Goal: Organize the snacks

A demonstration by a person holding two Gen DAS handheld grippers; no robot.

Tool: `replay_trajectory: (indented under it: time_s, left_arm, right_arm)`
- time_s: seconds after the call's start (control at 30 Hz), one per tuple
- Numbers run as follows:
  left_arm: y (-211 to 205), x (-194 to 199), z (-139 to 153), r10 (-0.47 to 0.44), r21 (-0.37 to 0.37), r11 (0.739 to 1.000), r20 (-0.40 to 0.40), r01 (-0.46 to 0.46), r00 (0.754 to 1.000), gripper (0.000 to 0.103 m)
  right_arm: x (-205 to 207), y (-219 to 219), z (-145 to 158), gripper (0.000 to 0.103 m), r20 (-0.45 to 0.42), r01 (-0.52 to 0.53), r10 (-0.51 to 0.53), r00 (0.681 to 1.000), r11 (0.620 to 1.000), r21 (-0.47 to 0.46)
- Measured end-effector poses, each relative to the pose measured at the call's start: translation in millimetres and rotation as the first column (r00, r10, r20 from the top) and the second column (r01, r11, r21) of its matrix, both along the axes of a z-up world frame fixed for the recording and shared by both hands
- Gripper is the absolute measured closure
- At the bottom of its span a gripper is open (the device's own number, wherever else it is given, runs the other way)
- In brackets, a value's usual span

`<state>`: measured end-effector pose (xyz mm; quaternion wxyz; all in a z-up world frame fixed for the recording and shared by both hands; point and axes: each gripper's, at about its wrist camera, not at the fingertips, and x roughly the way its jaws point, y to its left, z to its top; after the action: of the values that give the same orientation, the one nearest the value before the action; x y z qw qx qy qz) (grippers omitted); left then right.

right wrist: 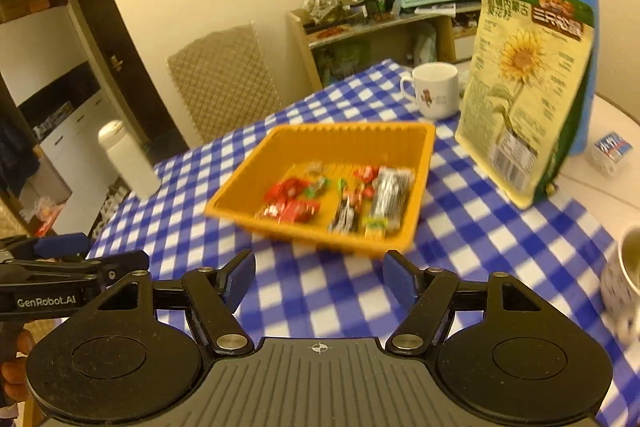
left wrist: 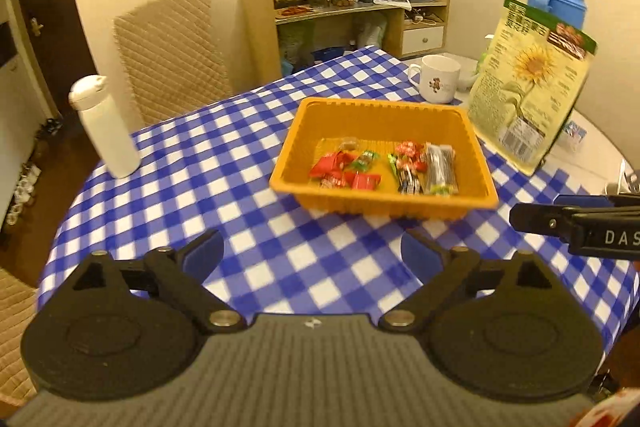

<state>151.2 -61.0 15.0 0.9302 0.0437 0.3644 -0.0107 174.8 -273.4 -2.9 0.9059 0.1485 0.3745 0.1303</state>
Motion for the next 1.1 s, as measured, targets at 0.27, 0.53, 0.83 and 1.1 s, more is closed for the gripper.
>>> replay_trajectory:
  time_s: [0.27, 0.53, 0.83, 1.1]
  left_arm:
    - [3.0, -66.8, 3.1, 0.039, -0.056, 0.998, -0.062, -0.043, 0.997, 0.008]
    - [13.5, -105.7, 7.7, 0.07, -0.069, 0.995, -0.098, -0.077, 0.993, 0.008]
    - [33.0, -140.1, 5.7, 0.044, -0.069, 0.996, -0.134, -0.053, 0.99, 0.008]
    - [56.9, -160.4, 1.9, 0.002, -0.068, 0.998, -0.166, -0.014, 0.986, 0.008]
  right_arm:
    - [-59.4, 8.3, 2.5, 0.032, -0.068, -0.056, 0.055, 0.996, 0.998, -0.011]
    - [-103.9, 23.8, 4.9, 0.032, -0.095, -0.101, 0.101, 0.99, 0.995, -0.002]
    - [-138.7, 55.1, 10.5, 0.032, -0.125, -0.106, 0.1, 0.987, 0.994, -0.038]
    - [-162.6, 85.2, 17.9, 0.032, -0.139, -0.076, 0.067, 0.988, 0.995, -0.06]
